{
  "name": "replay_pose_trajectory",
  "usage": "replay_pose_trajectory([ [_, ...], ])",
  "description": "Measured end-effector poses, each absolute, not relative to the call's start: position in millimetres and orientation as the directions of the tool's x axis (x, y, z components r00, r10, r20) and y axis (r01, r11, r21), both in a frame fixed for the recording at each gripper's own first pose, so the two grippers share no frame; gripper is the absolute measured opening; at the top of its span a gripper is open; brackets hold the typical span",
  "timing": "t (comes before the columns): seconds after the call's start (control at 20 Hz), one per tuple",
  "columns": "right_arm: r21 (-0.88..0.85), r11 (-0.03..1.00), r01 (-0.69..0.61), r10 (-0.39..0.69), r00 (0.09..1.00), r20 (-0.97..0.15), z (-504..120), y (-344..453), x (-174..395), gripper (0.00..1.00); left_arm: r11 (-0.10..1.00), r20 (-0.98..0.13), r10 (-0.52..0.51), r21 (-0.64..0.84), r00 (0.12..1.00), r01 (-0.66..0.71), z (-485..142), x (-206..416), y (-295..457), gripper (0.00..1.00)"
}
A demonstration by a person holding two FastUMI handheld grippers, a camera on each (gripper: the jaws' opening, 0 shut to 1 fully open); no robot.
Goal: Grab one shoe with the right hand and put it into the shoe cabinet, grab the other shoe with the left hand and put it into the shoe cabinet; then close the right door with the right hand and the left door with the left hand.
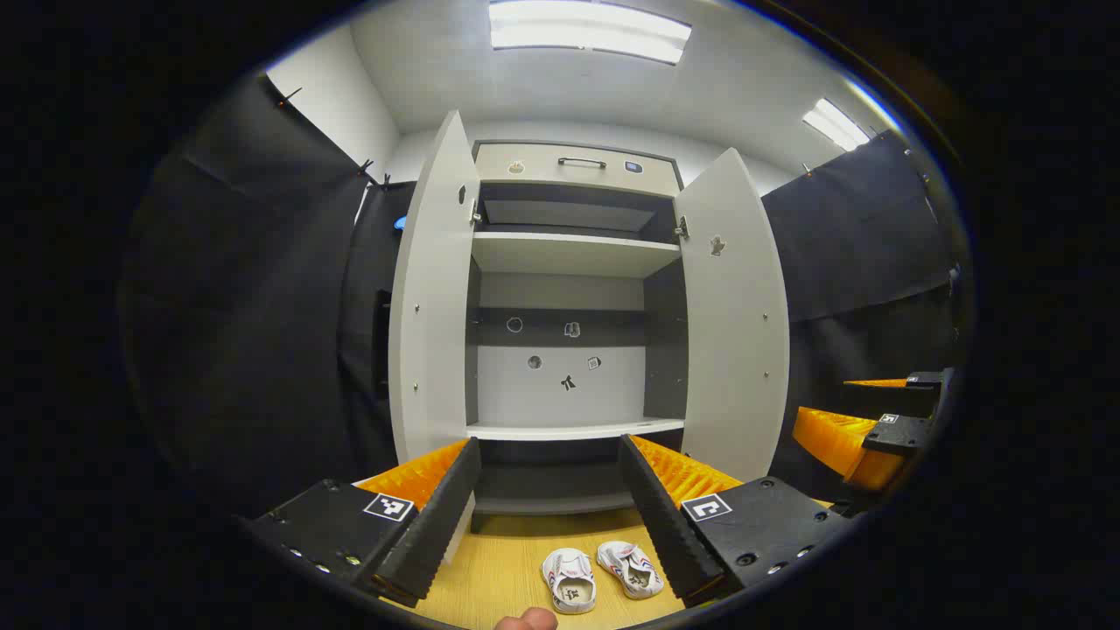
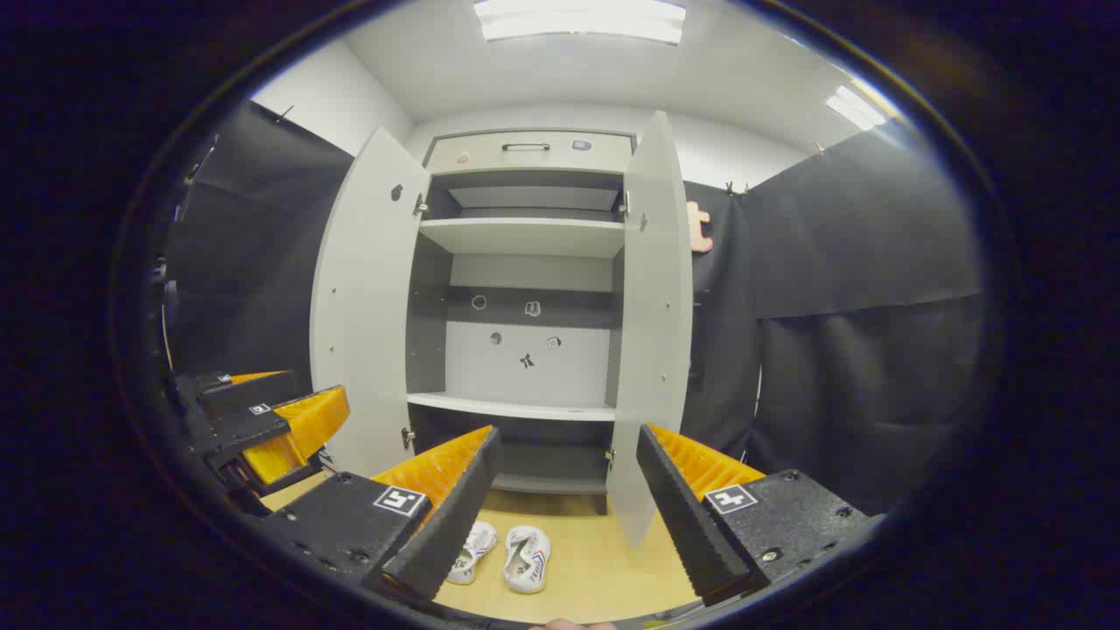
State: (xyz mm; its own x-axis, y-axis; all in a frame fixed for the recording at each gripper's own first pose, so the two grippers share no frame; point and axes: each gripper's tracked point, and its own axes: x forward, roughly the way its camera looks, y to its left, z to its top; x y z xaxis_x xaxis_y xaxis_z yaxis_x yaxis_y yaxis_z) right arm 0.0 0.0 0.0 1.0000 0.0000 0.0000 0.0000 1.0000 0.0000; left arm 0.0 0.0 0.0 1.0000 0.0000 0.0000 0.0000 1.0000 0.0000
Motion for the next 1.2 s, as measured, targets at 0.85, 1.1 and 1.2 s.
replay_pose_trajectory([
  [0.85,0.006,1.000,0.030,-0.030,1.000,-0.006,-9,10,1,1.00,1.000,0.016,-0.016,0.000,1.000,0.016,2,1,13,0.95],
  [1.1,-0.001,1.000,0.017,-0.017,0.997,-0.074,-39,21,19,1.00,1.000,0.014,-0.020,0.000,1.000,0.020,1,4,16,0.95],
  [1.2,0.001,1.000,0.009,-0.009,0.994,-0.109,-56,24,27,1.00,1.000,0.013,-0.017,0.002,1.000,0.017,1,5,18,0.95],
])
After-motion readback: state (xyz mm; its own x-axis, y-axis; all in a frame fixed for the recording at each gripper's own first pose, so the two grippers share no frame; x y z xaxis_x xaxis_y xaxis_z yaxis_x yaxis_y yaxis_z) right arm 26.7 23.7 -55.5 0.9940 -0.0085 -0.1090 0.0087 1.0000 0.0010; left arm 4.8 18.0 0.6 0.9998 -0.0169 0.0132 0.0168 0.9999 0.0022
